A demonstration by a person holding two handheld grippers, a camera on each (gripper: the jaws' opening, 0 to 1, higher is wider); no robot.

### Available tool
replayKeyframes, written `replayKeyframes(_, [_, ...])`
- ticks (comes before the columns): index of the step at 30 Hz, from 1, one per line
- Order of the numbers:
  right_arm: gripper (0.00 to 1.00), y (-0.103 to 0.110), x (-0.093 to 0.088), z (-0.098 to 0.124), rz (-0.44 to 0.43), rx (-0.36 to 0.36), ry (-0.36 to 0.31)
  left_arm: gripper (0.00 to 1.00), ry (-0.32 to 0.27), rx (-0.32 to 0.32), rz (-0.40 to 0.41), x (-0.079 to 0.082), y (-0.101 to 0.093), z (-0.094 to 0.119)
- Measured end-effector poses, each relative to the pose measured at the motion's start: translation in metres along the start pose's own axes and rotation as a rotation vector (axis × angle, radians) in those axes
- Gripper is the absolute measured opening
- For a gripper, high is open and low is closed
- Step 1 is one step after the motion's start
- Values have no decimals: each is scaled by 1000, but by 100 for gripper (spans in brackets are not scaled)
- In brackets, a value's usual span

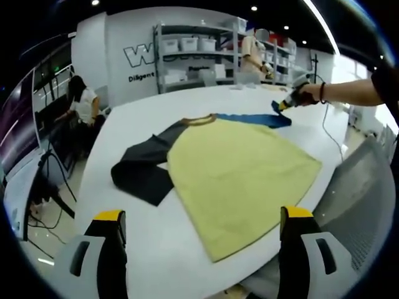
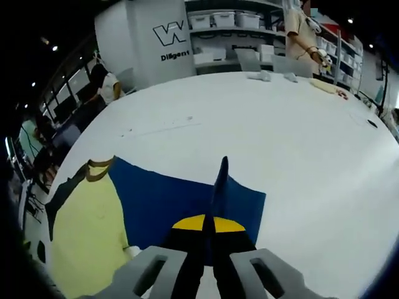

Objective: Fold the garment on the visible template until the final outline fits inside the template.

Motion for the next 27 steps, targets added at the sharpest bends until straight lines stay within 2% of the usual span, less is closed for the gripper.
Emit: replayKeyframes(27, [0,74,2,-12,82,129,16,97,-1,-16,6,-2,-2,0])
Point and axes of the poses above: the point that each gripper's makers call its tool centre point, and the gripper's own axes: z roughly backward along the fingers, y roughly to its left, x roughly out of its top, the point moved 4 cm from there along z, roughly backward along the fingers, and after that the axes turned 10 degrees about -y, right-handed, at the moved point
